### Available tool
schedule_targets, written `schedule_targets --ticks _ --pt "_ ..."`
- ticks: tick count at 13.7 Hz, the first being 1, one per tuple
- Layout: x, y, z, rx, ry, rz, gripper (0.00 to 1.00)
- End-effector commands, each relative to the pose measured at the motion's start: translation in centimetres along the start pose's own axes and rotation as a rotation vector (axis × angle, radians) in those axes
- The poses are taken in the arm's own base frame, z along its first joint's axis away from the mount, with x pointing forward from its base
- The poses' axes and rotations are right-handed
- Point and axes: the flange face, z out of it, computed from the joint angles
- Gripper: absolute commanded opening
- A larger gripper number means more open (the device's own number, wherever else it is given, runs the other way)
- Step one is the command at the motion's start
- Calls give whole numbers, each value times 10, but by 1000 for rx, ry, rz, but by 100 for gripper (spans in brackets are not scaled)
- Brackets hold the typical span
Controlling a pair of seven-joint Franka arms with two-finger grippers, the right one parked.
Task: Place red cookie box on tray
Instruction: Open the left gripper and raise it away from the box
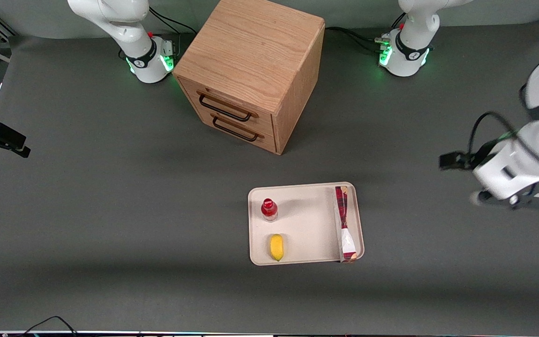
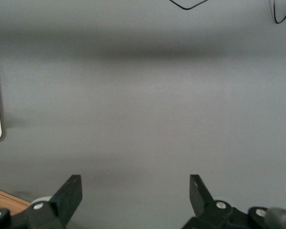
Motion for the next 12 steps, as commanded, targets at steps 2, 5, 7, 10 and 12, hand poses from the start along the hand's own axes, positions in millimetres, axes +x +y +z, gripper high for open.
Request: schedule_targets --ticks 2,5,7,10,12 --pt "-101 -5 -33 39 -12 6 100" --pt "-167 -6 -36 31 39 2 100" --pt "-181 -8 -40 23 73 -1 100" --pt "-172 -2 -53 13 101 6 100" --pt "-163 -3 -59 10 99 7 100"
